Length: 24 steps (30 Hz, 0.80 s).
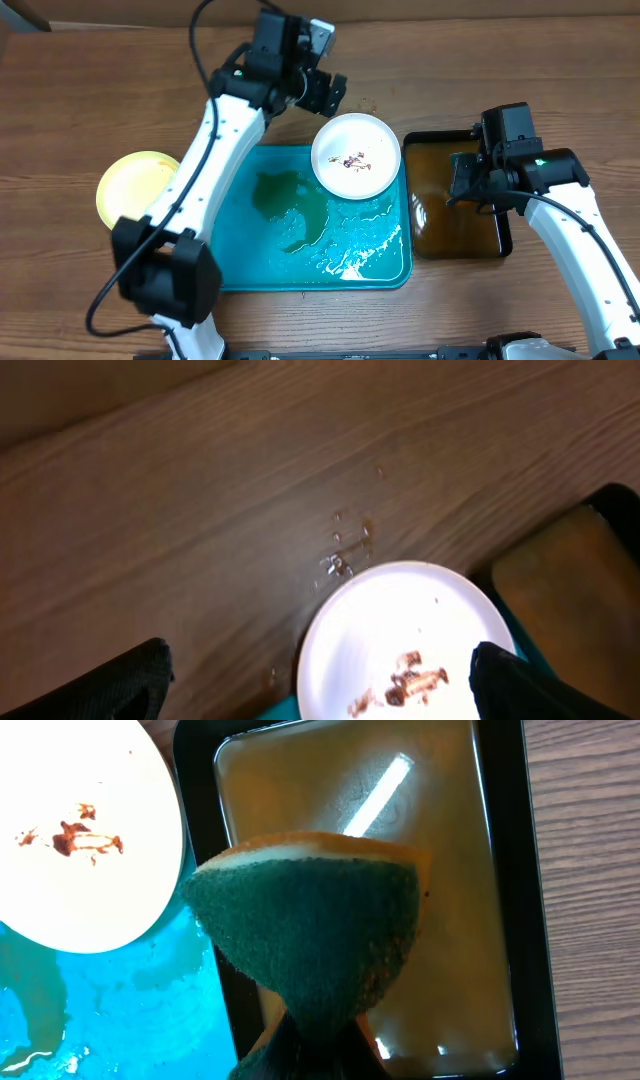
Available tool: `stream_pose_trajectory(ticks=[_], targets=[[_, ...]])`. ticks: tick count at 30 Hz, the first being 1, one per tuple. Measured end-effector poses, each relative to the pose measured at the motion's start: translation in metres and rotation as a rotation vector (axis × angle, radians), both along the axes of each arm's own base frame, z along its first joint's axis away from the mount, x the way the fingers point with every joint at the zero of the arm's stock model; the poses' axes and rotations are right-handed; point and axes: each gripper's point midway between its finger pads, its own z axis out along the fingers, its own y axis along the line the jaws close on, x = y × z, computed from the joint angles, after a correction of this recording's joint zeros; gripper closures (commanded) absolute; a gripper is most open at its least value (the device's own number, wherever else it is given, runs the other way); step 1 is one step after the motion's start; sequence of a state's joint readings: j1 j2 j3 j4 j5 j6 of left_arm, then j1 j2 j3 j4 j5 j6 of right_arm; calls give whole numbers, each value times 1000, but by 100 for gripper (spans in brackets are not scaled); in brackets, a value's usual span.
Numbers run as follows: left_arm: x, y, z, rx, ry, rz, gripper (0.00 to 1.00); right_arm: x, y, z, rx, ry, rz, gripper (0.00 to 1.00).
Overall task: Clean dirty plates on tray and stack at the side
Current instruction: 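Move left gripper to the remaining stained white plate and grip its rim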
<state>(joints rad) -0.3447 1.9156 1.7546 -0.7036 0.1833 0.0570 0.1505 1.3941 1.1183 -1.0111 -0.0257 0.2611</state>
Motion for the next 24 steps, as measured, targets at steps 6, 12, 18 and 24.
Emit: stream_pose_trajectory(ticks=[6,12,18,24], targets=[[1,-12,-73,75,128,-30,15,0,0,0,0,0,0,96],[-4,-9,-128,128,238,-32,29,-1,0,0,0,3,0,96],[-8,-7,-137,139,268,-33,42,-2,0,-1,-1,11,0,96],[-17,-3,-149,163,321,-32,47,-3,0,-1,-2,12,0,96]])
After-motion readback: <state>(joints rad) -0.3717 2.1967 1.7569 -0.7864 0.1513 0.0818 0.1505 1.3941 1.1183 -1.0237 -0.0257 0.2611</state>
